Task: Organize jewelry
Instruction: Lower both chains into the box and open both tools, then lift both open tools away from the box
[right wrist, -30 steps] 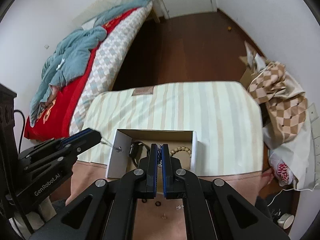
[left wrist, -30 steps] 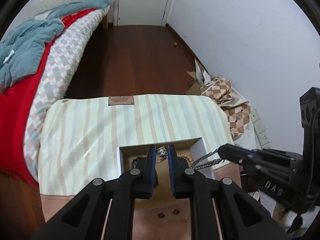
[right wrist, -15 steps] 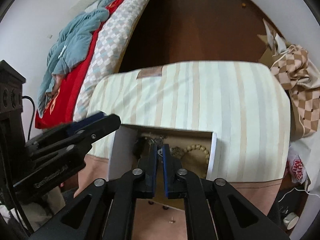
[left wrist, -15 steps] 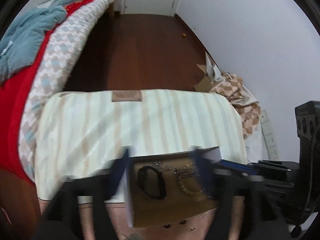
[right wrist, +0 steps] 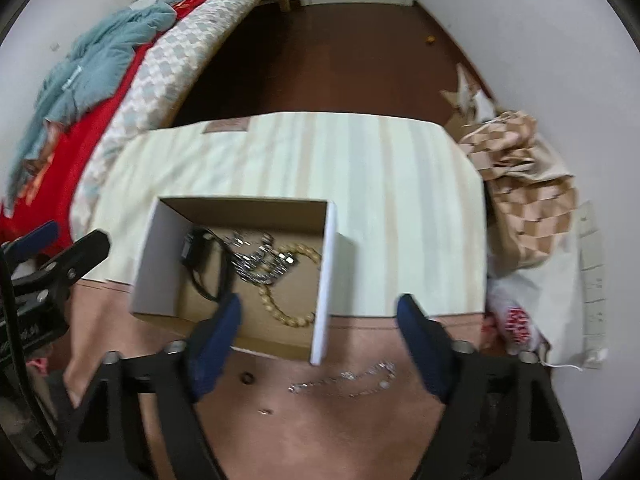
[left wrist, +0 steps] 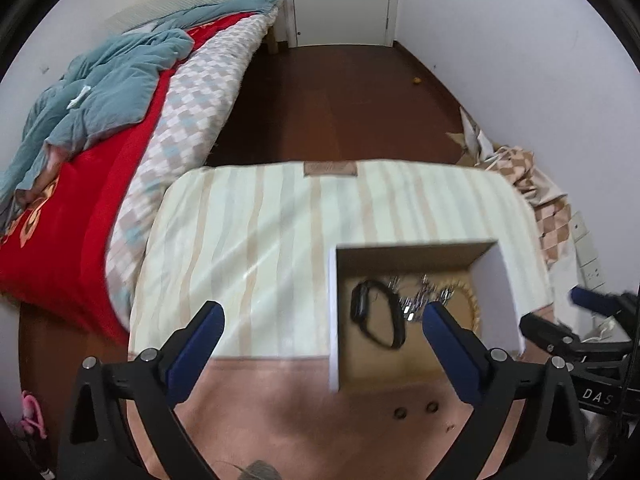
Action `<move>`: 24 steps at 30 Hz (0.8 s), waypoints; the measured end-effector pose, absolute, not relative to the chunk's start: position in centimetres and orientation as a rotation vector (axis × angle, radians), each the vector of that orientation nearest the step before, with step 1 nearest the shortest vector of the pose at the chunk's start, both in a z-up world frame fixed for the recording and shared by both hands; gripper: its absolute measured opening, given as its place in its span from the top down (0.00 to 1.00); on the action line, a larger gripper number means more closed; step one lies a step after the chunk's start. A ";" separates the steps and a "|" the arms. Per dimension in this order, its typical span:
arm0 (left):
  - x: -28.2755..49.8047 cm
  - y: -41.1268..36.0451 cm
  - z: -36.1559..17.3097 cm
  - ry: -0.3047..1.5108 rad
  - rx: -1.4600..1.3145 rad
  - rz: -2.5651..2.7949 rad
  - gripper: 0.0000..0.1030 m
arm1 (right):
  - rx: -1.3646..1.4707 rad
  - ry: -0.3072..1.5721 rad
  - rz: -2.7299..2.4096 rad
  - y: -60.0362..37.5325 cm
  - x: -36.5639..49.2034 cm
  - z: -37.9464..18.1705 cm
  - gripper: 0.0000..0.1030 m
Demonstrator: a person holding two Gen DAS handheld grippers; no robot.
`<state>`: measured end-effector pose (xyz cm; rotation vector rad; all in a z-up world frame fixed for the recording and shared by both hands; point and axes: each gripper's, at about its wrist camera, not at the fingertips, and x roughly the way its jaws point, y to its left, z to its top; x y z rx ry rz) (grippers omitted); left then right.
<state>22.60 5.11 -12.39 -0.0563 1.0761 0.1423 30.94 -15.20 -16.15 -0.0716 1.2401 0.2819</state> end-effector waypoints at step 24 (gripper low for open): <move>13.2 3.8 -7.2 0.935 -0.045 0.231 0.01 | -0.082 1.044 0.176 -16.0 21.9 -9.9 0.06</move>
